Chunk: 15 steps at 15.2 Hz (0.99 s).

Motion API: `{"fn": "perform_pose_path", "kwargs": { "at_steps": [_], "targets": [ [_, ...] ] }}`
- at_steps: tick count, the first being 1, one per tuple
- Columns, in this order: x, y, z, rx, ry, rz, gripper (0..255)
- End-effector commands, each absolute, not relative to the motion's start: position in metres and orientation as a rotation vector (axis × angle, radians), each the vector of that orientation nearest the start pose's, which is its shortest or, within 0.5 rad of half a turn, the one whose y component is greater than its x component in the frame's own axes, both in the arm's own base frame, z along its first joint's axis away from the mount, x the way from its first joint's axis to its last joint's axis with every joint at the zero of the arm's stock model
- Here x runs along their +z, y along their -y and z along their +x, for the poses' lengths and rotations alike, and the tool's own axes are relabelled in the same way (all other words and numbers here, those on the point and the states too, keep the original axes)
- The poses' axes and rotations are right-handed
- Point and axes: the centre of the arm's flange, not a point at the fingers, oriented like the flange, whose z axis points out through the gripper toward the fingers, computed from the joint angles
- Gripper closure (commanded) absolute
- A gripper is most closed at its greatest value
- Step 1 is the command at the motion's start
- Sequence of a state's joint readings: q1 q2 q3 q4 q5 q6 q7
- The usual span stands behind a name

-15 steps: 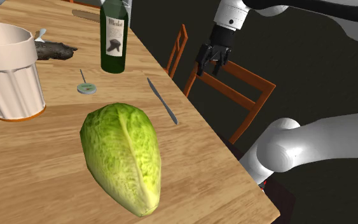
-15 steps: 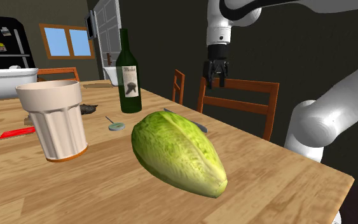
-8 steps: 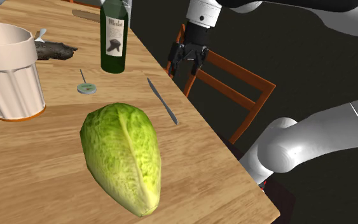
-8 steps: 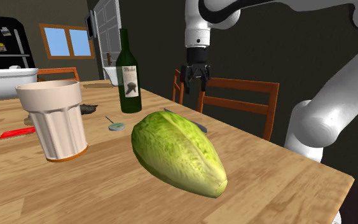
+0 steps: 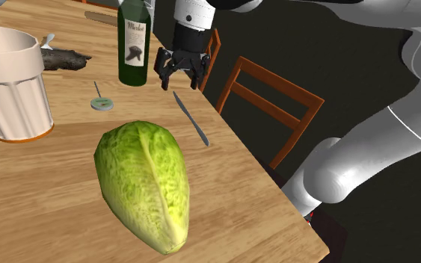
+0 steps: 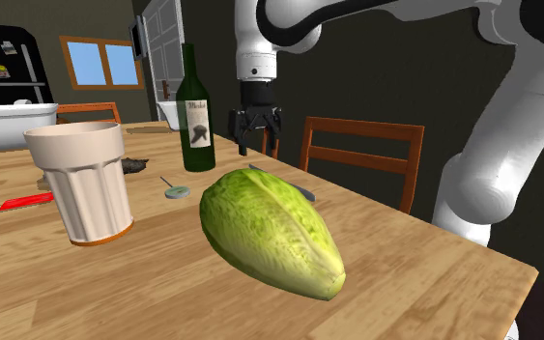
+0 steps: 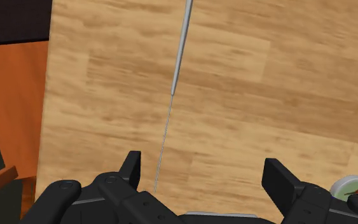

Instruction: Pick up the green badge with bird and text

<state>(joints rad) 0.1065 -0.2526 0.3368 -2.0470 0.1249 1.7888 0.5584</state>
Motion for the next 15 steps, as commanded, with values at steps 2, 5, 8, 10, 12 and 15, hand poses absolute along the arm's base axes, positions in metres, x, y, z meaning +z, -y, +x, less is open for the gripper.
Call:
{"fn": "perform_pose_path", "kwargs": {
  "at_steps": [2, 5, 8, 10, 12, 15],
  "targets": [
    [0.535, -0.263, 0.445, 0.043, -0.257, -3.109, 0],
    [0.529, -0.297, 0.465, 0.033, -0.272, -3.113, 0],
    [0.523, -0.331, 0.485, 0.023, -0.288, -3.117, 0],
    [0.519, -0.354, 0.498, 0.016, -0.298, -3.119, 0],
    [0.514, -0.376, 0.512, 0.009, -0.308, -3.121, 0],
    [0.509, -0.403, 0.529, 0.001, -0.321, -3.124, 0]
  ]
}}
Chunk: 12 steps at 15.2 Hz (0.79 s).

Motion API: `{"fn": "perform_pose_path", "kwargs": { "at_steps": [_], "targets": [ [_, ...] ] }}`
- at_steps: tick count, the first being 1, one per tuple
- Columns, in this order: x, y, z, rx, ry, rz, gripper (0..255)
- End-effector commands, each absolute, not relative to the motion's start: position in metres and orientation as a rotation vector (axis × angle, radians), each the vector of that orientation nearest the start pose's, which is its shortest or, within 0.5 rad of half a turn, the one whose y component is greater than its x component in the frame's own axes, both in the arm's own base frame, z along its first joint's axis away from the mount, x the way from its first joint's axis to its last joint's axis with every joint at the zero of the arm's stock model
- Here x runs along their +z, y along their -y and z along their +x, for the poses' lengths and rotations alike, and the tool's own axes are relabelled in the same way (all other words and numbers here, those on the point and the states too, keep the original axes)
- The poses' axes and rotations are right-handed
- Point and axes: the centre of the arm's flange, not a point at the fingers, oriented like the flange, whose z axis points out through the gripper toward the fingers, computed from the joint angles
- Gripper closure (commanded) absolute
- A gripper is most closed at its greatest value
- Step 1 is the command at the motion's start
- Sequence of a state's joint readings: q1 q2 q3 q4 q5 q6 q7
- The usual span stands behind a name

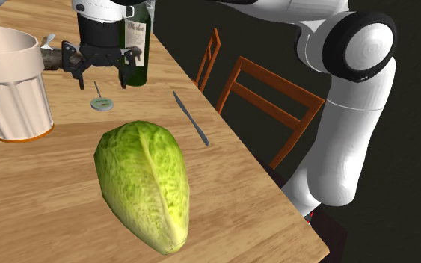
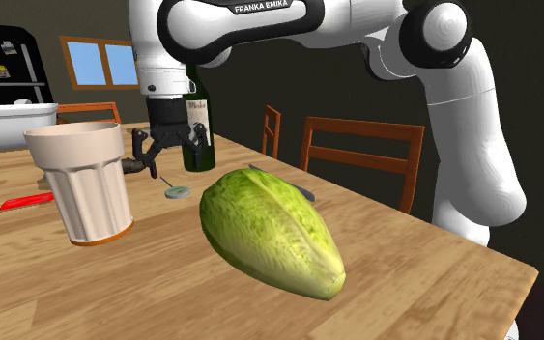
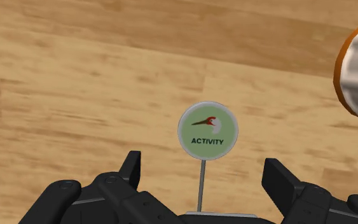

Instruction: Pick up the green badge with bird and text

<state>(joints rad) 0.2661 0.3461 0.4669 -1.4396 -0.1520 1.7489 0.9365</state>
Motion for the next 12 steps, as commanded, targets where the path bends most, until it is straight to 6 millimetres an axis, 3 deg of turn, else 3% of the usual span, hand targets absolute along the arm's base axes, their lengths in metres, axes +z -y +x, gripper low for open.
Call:
{"fn": "perform_pose_path", "kwargs": {
  "at_steps": [1, 9, 10, 12],
  "targets": [
    [0.504, -0.403, 0.529, 0.001, -0.321, -3.124, 0],
    [0.469, -0.403, 0.529, 0.001, -0.321, -3.124, 0],
    [0.47, -0.403, 0.529, 0.001, -0.321, -3.124, 255],
    [0.47, -0.403, 0.53, 0.001, -0.321, -3.124, 255]
  ]
}}
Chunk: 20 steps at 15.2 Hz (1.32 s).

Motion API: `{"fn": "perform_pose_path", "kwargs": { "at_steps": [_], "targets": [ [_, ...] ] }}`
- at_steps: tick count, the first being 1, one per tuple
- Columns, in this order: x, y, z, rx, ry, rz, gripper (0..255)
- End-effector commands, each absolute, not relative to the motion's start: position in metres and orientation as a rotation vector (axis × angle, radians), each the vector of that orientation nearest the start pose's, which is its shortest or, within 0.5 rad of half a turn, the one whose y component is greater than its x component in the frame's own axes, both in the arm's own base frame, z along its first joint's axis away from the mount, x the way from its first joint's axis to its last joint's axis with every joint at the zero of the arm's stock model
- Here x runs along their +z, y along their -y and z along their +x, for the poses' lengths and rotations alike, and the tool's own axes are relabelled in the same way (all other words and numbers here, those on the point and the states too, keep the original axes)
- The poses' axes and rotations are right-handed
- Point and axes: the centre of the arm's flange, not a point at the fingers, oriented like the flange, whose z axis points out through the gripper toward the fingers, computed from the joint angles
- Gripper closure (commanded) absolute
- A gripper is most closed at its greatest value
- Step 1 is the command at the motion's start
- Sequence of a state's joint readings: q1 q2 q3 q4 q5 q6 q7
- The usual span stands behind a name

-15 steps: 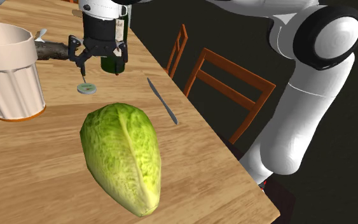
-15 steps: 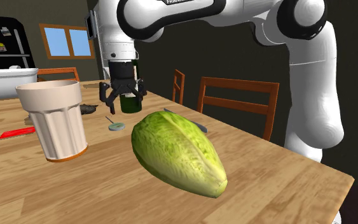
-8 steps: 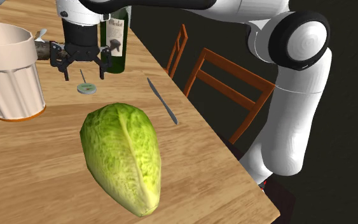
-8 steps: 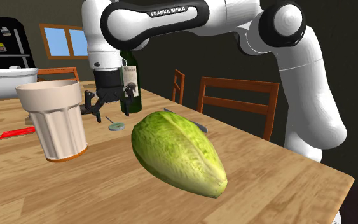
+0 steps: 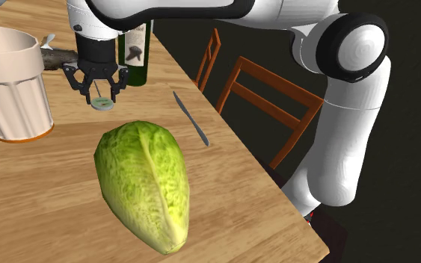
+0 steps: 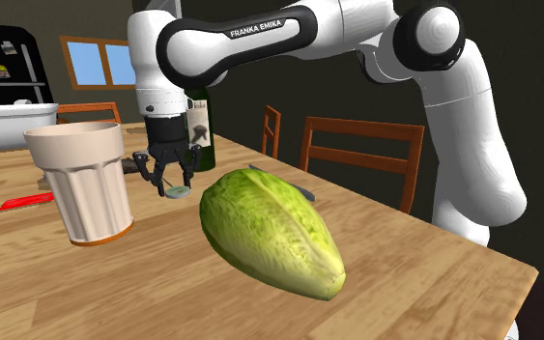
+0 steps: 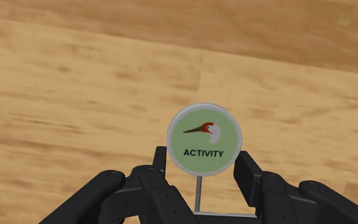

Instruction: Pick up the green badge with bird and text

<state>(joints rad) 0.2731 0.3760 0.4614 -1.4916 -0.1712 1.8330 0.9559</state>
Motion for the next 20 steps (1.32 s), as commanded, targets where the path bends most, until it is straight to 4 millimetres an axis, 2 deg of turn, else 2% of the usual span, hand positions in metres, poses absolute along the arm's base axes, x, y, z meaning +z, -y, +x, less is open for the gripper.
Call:
{"fn": "perform_pose_path", "kwargs": {
  "at_steps": [1, 7, 20],
  "targets": [
    [0.471, -0.403, 0.529, 0.001, -0.321, -3.124, 255],
    [0.469, -0.403, 0.529, 0.001, -0.321, -3.124, 255],
    [0.538, -0.403, 0.529, 0.001, -0.321, -3.124, 255]
  ]
}}
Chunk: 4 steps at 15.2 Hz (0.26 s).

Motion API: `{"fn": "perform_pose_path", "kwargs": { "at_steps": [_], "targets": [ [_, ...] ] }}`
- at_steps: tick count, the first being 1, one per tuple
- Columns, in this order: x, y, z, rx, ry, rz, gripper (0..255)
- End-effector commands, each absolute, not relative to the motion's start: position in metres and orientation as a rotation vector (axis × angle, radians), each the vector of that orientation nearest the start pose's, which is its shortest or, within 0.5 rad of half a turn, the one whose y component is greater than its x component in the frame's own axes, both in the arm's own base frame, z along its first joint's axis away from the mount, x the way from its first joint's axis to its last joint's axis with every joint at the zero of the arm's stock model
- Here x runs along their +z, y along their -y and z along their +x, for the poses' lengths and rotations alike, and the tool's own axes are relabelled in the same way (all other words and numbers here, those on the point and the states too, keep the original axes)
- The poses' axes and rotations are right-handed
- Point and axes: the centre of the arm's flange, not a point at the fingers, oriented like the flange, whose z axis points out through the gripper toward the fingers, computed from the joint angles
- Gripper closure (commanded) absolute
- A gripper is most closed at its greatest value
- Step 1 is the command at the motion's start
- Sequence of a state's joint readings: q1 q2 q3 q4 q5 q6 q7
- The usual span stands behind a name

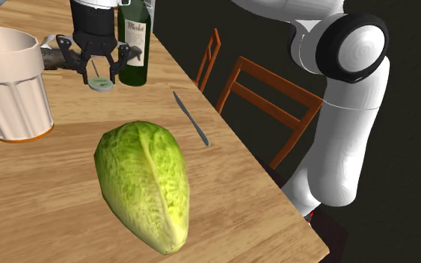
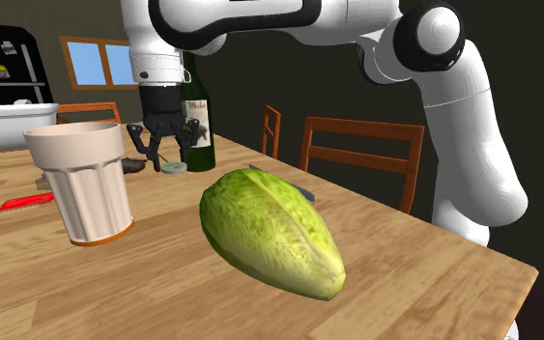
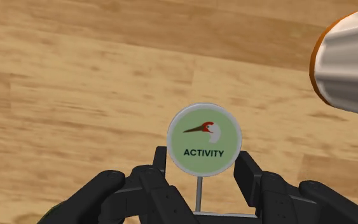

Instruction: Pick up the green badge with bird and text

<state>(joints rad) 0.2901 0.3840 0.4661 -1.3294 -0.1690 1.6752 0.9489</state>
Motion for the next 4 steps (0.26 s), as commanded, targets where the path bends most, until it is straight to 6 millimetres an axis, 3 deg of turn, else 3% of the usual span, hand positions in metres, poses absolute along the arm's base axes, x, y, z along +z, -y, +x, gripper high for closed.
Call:
{"fn": "perform_pose_path", "kwargs": {
  "at_steps": [1, 4],
  "targets": [
    [0.5433, -0.4033, 0.5293, 0.001, -0.321, -3.124, 255],
    [0.5494, -0.4033, 0.5293, 0.001, -0.321, -3.124, 255]
  ]
}}
